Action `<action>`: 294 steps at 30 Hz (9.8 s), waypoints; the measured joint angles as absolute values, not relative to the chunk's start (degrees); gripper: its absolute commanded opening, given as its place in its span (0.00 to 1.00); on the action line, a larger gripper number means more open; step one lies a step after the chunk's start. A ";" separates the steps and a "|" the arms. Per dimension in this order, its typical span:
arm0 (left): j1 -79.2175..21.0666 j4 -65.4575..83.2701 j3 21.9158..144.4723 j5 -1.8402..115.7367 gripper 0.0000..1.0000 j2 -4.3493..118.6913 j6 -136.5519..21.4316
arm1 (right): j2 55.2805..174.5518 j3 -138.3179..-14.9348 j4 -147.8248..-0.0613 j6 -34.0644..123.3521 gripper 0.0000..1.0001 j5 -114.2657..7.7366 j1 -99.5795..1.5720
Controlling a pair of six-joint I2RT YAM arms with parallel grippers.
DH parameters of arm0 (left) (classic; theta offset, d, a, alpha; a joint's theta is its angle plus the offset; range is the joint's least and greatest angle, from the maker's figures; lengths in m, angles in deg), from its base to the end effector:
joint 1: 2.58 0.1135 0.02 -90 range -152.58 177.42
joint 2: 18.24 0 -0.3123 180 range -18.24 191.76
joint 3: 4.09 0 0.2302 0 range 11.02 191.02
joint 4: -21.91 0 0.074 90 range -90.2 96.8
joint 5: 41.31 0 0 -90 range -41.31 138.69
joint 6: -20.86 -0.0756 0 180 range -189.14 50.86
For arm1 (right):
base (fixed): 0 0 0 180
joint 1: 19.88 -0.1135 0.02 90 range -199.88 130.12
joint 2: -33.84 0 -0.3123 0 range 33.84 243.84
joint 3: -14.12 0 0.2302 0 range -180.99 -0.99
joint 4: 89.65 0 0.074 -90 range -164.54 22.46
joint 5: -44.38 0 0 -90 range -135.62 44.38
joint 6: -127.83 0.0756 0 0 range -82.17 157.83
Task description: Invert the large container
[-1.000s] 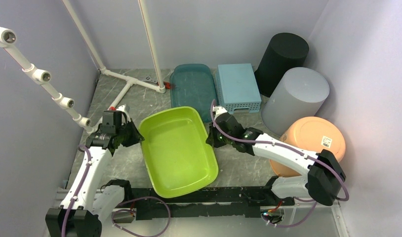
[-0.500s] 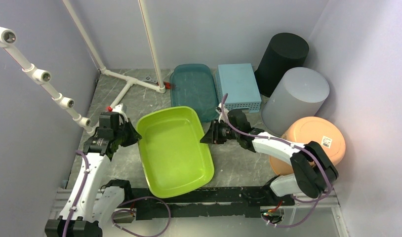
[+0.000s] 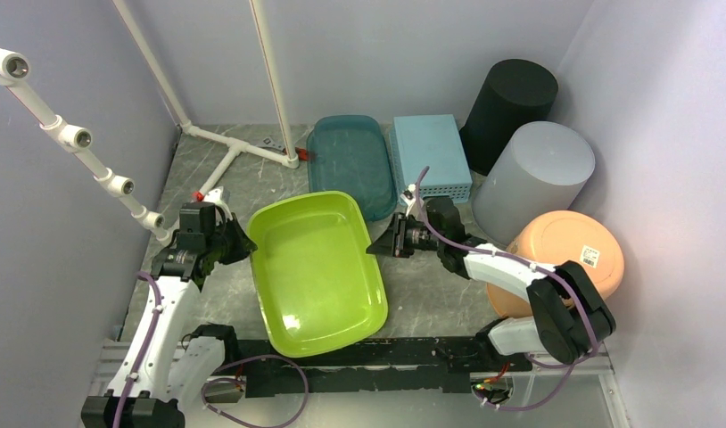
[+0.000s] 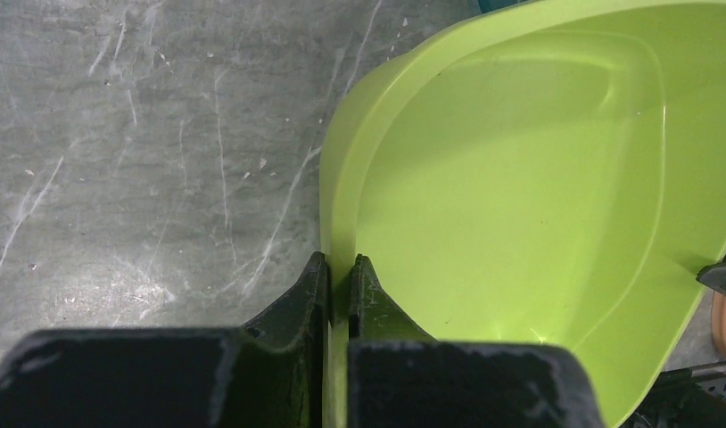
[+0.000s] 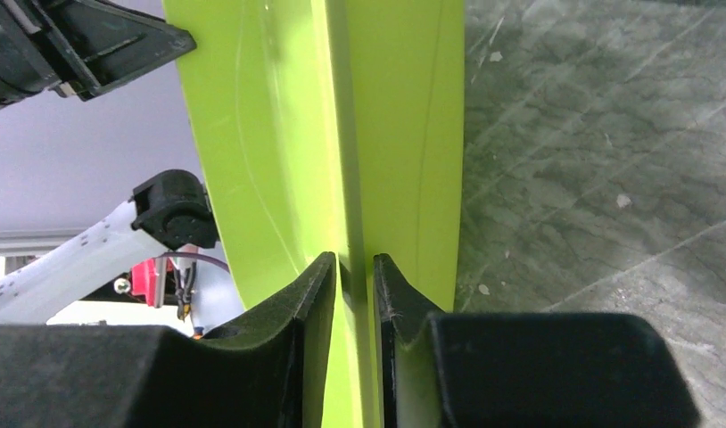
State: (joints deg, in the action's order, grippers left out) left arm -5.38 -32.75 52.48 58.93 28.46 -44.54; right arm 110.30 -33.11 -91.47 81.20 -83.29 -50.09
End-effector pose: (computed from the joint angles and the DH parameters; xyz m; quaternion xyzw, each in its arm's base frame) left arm 0.1371 -0.0202 0.2757 -0.1402 0.9094 -0.1707 0.3524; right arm 0.2071 0.1741 0.2431 -0.0739 0.8226 0.5154 0.2285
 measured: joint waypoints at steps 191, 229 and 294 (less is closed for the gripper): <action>-20.40 -35.13 67.97 29.00 0.94 47.43 -40.98 | 148.88 -100.39 -46.24 65.62 0.85 -71.93 -53.96; -20.42 -33.18 67.54 56.59 0.93 39.30 -40.85 | 115.94 -74.84 -46.00 68.92 0.82 -56.21 -57.33; -30.24 -26.96 73.87 79.76 0.03 60.20 -59.21 | 110.96 -69.59 -37.72 13.64 0.10 -58.73 -60.45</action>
State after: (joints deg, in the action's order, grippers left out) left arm -30.24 -26.96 73.87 79.76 60.20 -59.21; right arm 110.96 -69.59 -37.72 13.64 -58.73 -60.45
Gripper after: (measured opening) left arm 0.113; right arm 0.131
